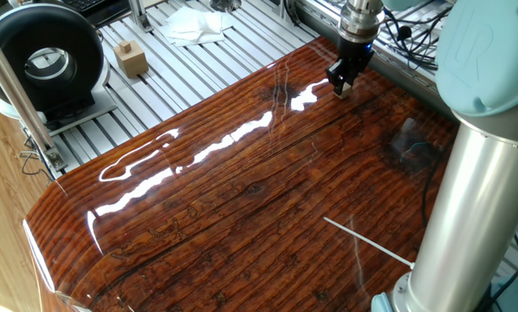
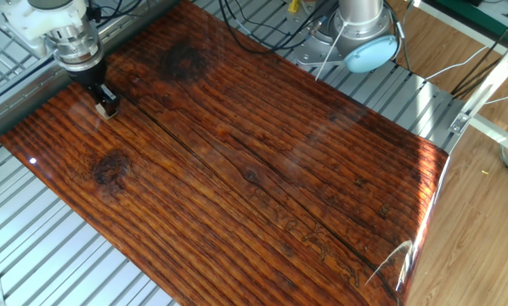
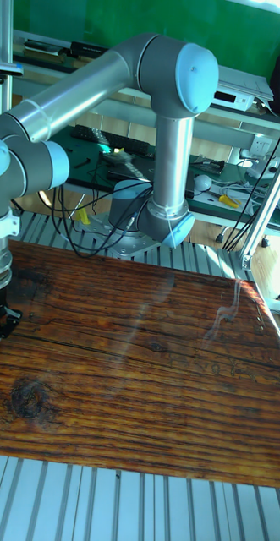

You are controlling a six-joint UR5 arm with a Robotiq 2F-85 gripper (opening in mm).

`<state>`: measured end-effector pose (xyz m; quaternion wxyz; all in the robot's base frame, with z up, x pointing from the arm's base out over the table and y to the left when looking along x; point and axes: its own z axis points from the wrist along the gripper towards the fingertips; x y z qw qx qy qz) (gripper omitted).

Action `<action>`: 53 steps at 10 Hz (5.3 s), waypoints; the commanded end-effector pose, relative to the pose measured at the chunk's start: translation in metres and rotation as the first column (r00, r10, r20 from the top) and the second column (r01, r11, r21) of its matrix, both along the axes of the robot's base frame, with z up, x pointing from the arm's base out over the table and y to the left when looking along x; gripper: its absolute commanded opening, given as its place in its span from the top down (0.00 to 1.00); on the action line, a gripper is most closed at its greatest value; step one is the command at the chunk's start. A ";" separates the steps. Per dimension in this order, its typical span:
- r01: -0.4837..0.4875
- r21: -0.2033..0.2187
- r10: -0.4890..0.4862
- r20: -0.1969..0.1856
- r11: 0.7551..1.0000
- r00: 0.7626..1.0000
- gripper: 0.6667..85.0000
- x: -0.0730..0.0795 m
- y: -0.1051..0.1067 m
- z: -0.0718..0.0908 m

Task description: Hold a small block with the gripper and sweep it from left to right on the table

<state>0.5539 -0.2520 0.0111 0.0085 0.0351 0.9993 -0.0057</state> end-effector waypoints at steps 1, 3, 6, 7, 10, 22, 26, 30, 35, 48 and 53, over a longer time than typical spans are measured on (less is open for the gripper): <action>0.001 -0.001 -0.001 0.011 1.000 1.000 1.00 0.003 0.005 -0.001; -0.008 0.004 0.008 -0.004 1.000 1.000 1.00 -0.002 0.007 0.008; -0.008 0.022 0.008 0.001 1.000 1.000 1.00 -0.002 0.018 0.014; -0.011 0.023 0.011 0.001 1.000 1.000 1.00 -0.002 0.020 0.016; -0.099 -0.061 0.100 0.016 0.993 0.995 1.00 0.004 -0.008 0.021; -0.198 -0.031 0.199 0.062 0.980 0.978 1.00 0.007 -0.012 0.001; -0.196 -0.012 0.197 0.063 0.980 0.978 1.00 0.006 -0.006 0.003; -0.208 0.005 0.207 0.073 0.978 0.976 1.00 0.008 -0.008 0.002; -0.199 -0.014 0.200 0.046 0.980 0.979 1.00 0.005 -0.010 0.003; -0.186 0.029 0.184 0.046 0.982 0.982 1.00 0.006 0.003 0.002; -0.183 0.026 0.182 0.041 0.983 0.983 1.00 0.007 0.004 0.002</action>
